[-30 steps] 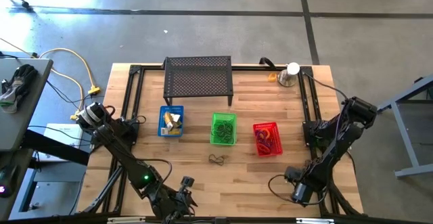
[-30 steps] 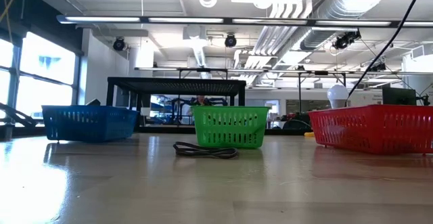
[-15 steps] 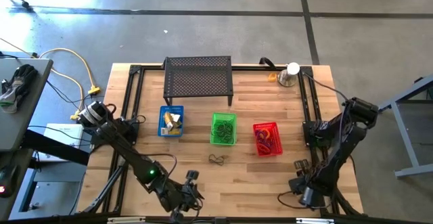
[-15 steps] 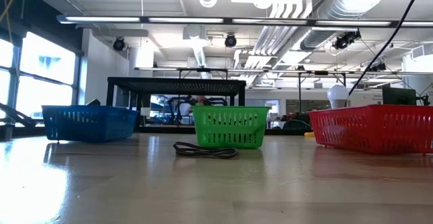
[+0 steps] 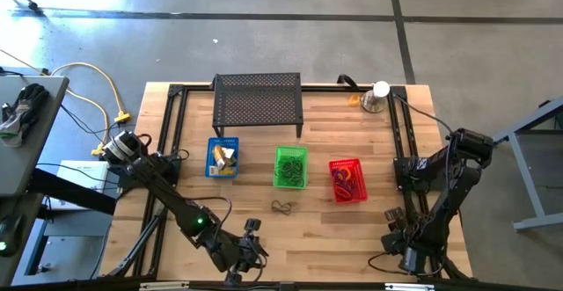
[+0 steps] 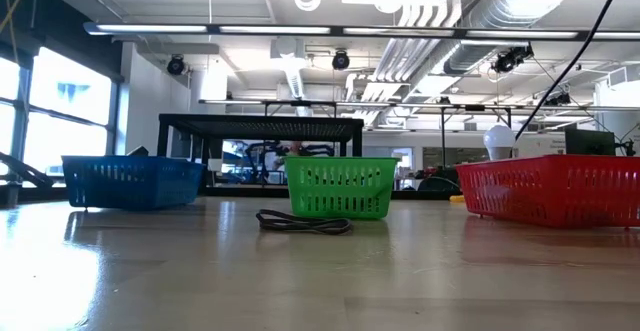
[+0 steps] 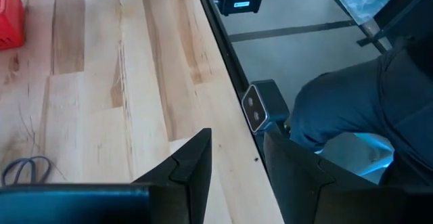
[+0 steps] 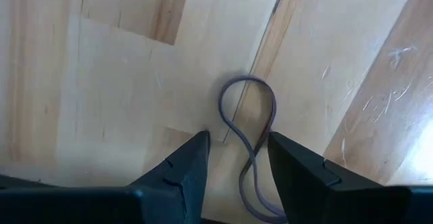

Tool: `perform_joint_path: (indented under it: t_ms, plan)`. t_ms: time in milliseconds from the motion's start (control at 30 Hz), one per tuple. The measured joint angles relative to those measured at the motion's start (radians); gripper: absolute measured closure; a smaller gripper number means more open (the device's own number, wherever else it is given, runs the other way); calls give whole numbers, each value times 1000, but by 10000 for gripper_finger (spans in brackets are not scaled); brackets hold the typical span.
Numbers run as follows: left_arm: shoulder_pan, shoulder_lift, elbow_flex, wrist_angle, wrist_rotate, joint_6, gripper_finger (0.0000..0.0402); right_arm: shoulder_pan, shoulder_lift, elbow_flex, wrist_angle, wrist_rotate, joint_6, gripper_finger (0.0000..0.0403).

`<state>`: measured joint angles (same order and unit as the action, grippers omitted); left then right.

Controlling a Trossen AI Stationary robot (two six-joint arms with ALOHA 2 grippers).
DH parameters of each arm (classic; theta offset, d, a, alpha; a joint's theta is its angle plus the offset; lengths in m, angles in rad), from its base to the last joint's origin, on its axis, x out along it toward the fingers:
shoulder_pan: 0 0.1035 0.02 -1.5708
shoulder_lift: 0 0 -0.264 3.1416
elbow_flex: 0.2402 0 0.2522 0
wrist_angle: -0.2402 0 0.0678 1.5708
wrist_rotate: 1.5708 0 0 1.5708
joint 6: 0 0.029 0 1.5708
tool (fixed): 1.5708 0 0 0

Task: Pick & Place Office Desk Supplies
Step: Put the black rubber band into the green bin

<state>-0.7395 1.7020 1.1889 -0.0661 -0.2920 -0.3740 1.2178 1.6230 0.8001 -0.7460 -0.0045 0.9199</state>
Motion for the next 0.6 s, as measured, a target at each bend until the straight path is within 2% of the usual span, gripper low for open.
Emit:
perform_joint_path:
  t_ms: [200,500,600]
  plan:
    - [0,0,0,8,0,3,270,-1,0,-19,19,-16,0,269]
    - [0,0,0,15,0,2,270,0,-1,-31,30,-3,54,386]
    - [0,0,0,16,0,0,270,0,-1,-31,28,6,69,397]
